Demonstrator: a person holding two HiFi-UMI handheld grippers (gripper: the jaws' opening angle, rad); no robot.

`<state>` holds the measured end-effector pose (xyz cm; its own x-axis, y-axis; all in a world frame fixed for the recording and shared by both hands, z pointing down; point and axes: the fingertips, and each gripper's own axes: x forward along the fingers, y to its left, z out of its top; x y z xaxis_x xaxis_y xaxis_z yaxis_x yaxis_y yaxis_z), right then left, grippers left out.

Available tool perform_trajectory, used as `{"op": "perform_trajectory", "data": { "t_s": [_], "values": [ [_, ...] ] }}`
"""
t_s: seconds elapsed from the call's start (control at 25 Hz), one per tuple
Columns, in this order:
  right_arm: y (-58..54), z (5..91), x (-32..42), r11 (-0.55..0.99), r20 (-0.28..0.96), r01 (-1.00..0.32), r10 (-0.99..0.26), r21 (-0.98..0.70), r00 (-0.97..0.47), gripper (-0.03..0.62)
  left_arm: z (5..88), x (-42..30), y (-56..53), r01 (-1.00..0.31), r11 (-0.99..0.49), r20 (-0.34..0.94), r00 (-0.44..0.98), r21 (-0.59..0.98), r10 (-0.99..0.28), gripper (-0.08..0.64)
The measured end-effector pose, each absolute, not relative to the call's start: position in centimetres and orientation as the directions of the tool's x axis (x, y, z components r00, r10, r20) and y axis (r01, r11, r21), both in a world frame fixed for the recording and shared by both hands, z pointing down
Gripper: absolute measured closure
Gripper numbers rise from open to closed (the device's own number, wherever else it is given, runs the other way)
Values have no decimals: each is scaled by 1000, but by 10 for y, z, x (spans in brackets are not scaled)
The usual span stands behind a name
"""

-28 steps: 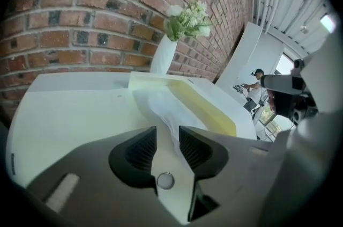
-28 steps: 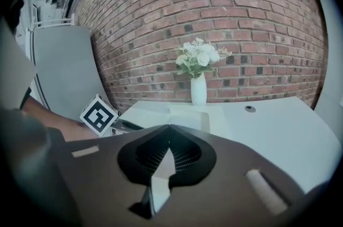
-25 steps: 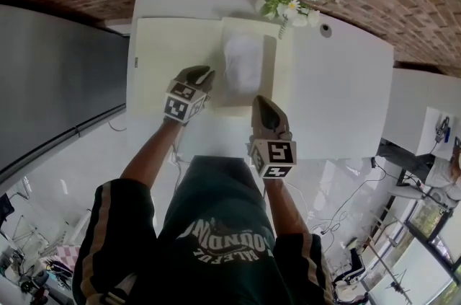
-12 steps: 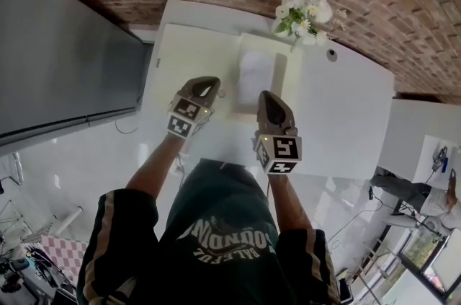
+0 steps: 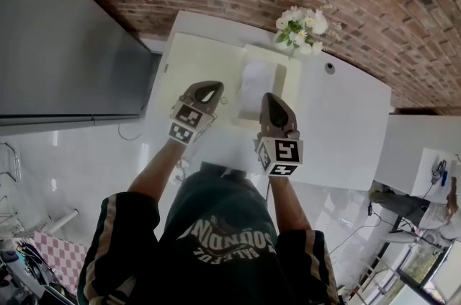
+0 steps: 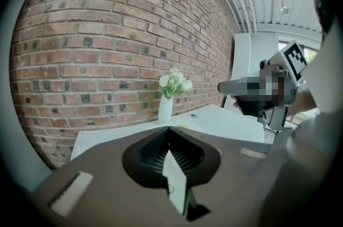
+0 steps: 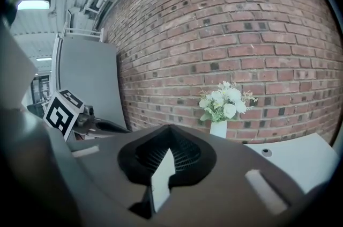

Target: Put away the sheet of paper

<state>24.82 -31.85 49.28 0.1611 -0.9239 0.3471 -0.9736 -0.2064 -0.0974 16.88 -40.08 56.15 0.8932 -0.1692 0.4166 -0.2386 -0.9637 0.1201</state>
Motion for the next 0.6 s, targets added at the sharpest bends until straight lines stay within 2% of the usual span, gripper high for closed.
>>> {"op": "perform_trajectory", "data": {
  "t_s": [0.6],
  "values": [
    [-302, 482, 258, -241, 324, -967, -924, -78, 204, 594, 546, 181, -390, -205, -972, 381, 913, 117, -147, 549]
  ]
}}
